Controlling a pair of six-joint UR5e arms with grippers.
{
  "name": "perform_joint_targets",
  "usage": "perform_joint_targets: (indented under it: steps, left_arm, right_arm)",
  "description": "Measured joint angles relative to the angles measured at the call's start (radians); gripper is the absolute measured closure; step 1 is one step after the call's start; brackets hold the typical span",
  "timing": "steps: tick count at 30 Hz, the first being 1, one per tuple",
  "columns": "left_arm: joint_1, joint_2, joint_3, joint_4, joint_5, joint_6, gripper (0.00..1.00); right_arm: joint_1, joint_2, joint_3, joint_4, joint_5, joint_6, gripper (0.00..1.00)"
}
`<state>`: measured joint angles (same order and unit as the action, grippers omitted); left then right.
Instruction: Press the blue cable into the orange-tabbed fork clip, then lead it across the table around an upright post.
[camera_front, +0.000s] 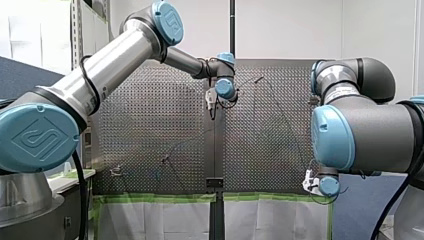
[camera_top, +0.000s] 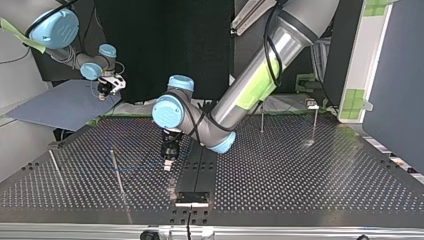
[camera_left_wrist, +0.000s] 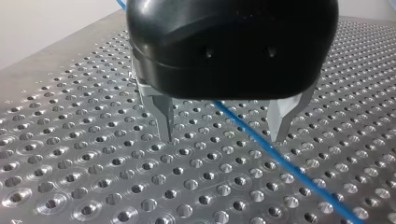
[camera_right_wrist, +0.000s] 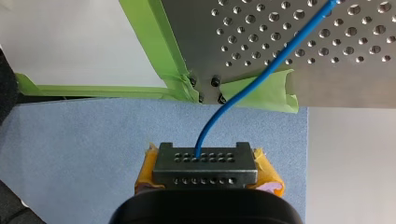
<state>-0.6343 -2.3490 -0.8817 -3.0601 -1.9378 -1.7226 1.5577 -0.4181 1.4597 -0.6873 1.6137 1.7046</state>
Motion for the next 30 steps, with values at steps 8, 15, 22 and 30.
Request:
perform_joint_targets:
  steps: [8,15,22,30]
  left_arm:
    - [0.000,0.000,0.000,-0.006,0.001,-0.003,0.00]
    - [0.006,0.001,-0.001,-0.040,0.001,-0.035,0.00]
    - [0.014,0.028,-0.037,-0.052,0.036,-0.098,0.00]
    - [0.020,0.091,-0.101,0.002,0.078,-0.161,0.00]
  right_arm:
    - [0.000,0.000,0.000,-0.001,-0.001,0.000,1.00]
    - [0.001,0.000,0.000,-0.001,-0.002,0.000,1.00]
    - [0.004,0.000,-0.006,0.002,-0.005,0.000,1.00]
    - [0.006,0.000,-0.009,0.002,-0.006,0.000,1.00]
